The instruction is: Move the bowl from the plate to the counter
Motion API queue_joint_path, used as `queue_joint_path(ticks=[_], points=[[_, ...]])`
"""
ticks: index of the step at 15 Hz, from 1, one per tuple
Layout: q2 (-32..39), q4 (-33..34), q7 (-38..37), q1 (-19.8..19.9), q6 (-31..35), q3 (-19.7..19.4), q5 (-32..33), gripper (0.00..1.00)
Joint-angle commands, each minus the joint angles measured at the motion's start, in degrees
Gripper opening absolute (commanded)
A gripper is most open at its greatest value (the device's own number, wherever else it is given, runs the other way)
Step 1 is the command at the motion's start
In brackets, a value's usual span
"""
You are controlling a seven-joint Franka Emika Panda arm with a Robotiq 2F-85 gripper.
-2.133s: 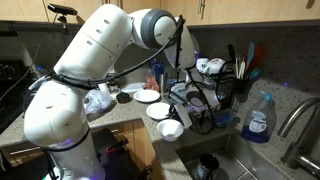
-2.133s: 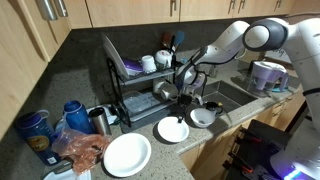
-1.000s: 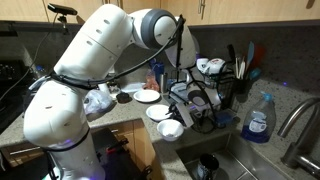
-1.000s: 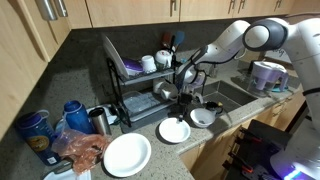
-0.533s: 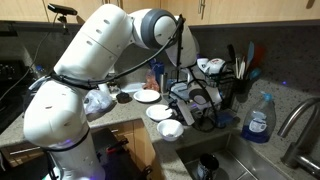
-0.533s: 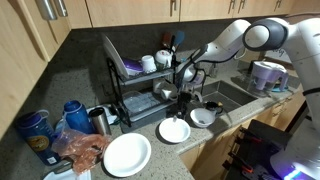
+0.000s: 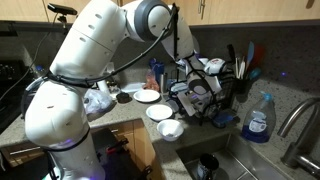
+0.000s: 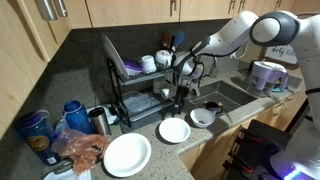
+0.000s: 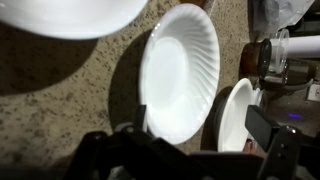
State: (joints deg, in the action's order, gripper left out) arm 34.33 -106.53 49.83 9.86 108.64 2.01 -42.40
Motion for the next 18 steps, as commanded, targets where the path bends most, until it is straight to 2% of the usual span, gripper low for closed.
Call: queue_joint_path(ticks=[1,12,18], points=[[-5.9,-2.7,-3.4,-2.2,-0.2,0.6,2.4,1.00],[-11.5,-10.1,-3.0,-4.0,1.8,1.0,0.1,1.00],[-17.2,-16.1,-2.6,-6.7,5.2,2.0,-2.6,1.00]])
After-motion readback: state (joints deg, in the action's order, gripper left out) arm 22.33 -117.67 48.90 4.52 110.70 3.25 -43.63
